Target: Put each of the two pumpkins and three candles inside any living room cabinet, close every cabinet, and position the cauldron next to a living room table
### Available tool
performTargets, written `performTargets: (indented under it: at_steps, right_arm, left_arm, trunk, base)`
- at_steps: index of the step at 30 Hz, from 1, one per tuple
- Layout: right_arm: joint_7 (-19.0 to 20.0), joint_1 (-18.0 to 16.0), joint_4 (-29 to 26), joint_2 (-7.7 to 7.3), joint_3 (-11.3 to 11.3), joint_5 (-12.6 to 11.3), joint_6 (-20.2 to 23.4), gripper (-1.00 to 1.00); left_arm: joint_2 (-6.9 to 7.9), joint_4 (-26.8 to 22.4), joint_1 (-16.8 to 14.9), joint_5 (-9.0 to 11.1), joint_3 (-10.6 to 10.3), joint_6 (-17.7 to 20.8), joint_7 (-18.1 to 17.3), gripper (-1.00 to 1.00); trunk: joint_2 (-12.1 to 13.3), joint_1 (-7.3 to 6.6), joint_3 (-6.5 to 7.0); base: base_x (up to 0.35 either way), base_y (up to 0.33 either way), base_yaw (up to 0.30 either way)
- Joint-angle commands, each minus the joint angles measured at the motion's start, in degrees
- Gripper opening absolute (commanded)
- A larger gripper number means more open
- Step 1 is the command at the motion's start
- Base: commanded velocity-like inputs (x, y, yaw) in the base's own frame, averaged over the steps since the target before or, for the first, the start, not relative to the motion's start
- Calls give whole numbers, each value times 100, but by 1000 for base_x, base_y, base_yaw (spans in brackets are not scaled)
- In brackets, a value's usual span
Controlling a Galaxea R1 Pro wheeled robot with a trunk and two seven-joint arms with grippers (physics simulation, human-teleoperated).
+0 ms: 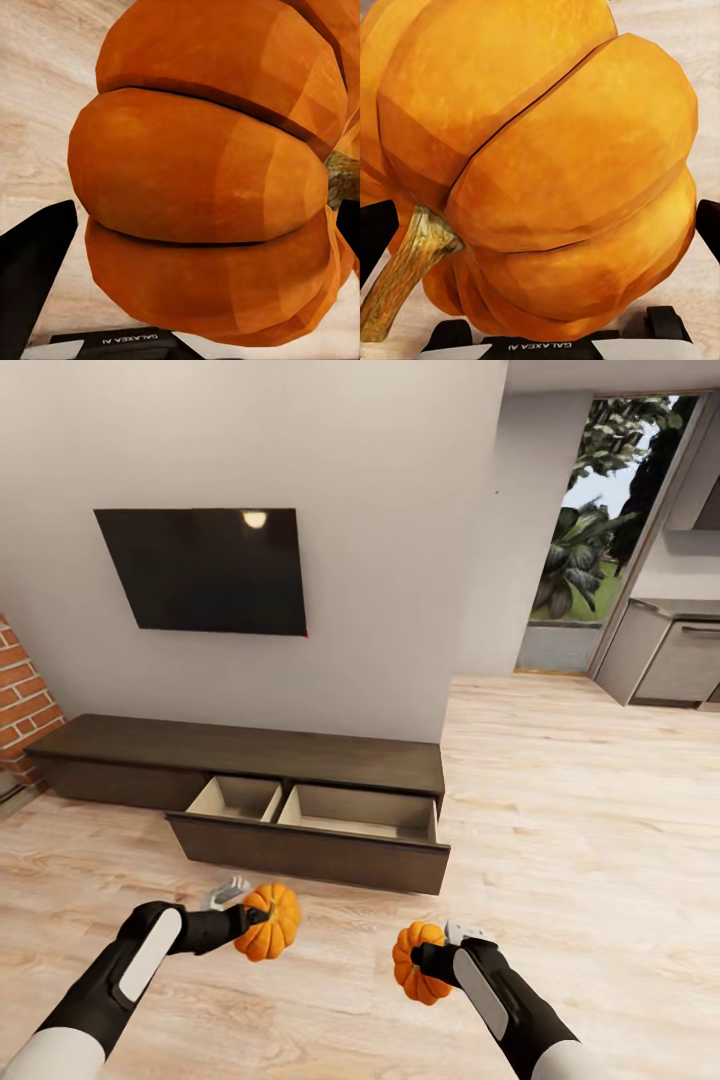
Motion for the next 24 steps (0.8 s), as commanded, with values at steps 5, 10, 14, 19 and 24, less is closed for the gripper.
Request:
performTargets:
  at_steps: [5, 10, 14, 19, 24]
  right_arm:
    - [-53, -4, -14, 1, 23, -54, -6, -100]
    - [-53, -4, -32, 53, 50, -9, -14, -100]
    - [-46, -4, -33, 76, 52, -2, -14, -100]
    - [-52, -4, -169, 72, 54, -5, 0, -100]
    - [-53, -4, -257, 65, 60, -11, 24, -100]
  left_arm:
    - [-152, 48, -5, -405, -13, -192, -11, -100]
    - [-261, 55, -5, -662, -38, -226, -14, -100]
    - [-294, 55, -5, -717, -39, -227, -19, -100]
    - [-297, 55, -5, -729, -39, -228, -20, -100]
    - [-297, 55, -5, -729, -39, -228, -20, -100]
  trunk:
    - [197, -110, 84]
    - [397, -220, 173]
    - [558, -307, 245]
    - [758, -417, 335]
    - [959, -527, 425]
  base:
    - [0, 0, 0]
    - [0, 0, 0]
    - [0, 0, 0]
    - [0, 0, 0]
    - [0, 0, 0]
